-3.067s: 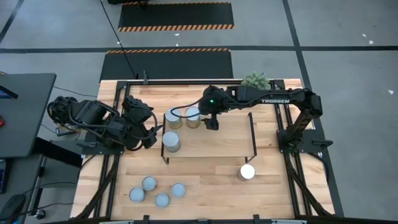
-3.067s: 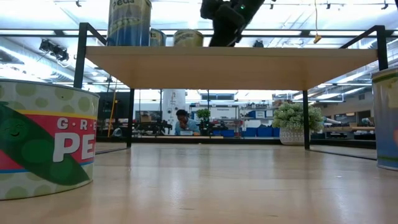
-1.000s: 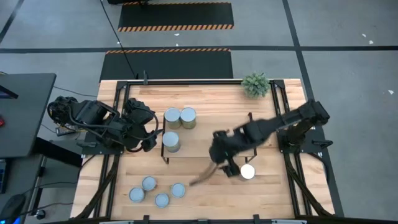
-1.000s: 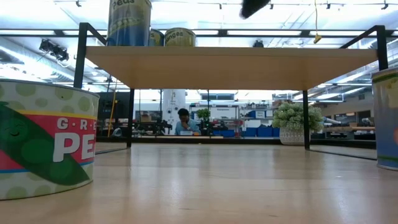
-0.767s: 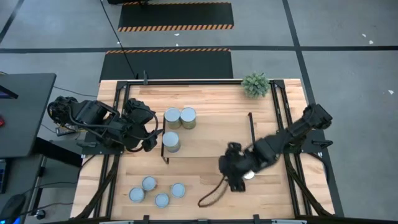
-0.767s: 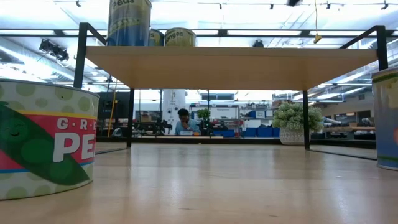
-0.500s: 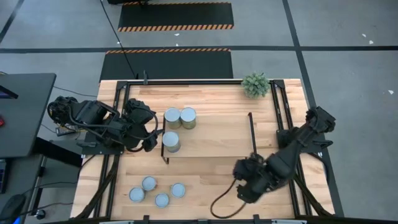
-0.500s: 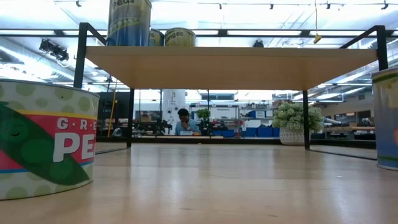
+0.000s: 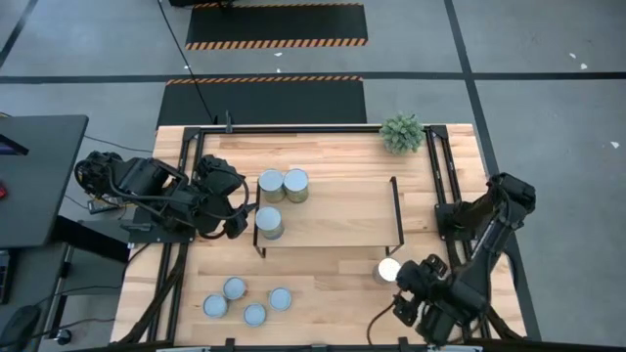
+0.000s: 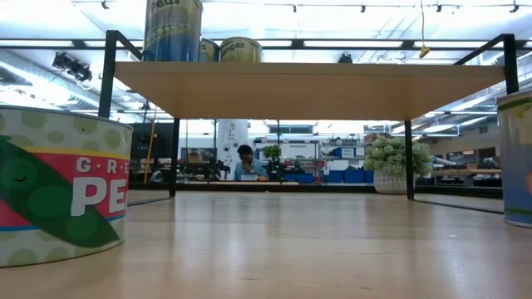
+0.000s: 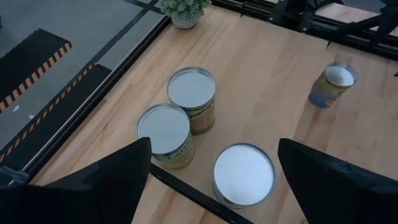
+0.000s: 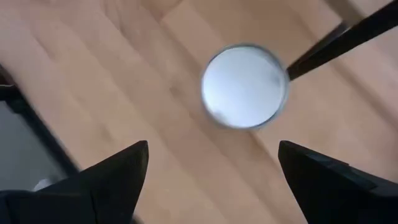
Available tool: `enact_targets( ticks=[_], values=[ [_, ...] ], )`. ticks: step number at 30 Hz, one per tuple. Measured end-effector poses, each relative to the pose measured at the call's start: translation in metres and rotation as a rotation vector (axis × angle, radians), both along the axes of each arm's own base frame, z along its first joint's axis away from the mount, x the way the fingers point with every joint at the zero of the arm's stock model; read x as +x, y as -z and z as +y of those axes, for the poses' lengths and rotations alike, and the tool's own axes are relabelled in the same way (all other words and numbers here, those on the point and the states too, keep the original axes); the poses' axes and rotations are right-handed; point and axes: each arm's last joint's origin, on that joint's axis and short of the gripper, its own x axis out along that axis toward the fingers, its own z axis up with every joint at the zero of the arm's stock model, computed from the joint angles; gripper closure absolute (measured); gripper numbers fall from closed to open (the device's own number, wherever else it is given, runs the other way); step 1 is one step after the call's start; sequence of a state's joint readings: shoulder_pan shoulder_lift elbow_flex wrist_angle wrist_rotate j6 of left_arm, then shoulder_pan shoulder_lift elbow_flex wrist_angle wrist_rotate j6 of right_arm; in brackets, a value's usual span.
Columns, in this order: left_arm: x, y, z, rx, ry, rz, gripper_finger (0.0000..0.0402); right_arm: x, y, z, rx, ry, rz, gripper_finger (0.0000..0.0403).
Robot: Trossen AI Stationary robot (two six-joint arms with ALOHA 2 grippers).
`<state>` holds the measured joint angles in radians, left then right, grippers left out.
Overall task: Pick and place cans onto a shelf
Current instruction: Put the canned peaches on the shelf
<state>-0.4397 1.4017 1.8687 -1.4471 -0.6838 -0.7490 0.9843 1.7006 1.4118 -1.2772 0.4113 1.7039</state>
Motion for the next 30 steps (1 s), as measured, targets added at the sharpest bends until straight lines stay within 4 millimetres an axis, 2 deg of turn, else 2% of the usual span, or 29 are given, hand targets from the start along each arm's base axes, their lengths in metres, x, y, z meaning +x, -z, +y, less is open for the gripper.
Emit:
enact_targets(
  ticks=[6, 12, 16, 20, 30],
  values=[
    [0.0, 0.0, 0.0, -0.001, 0.0, 0.0, 0.0045, -0.022, 0.037, 0.0, -0.093, -0.062, -0.011, 0.0034],
    [0.0, 0.0, 0.0, -0.003, -0.001, 0.0, 0.0045, -0.025, 0.081, -0.003, -0.029, -0.095, -0.056, 0.0016],
    [0.0, 0.0, 0.0, -0.004, -0.002, -0.001, 0.0045, -0.025, 0.103, -0.009, 0.002, -0.111, -0.086, 0.0004],
    [0.0, 0.0, 0.0, -0.01, 0.0, 0.001, 0.0045, -0.025, 0.111, -0.014, -0.032, -0.15, -0.107, 0.0004],
    [0.0, 0.001, -0.001, -0.03, 0.015, 0.01, 0.0045, -0.016, 0.109, -0.021, -0.163, -0.157, -0.226, 0.0006]
  ],
)
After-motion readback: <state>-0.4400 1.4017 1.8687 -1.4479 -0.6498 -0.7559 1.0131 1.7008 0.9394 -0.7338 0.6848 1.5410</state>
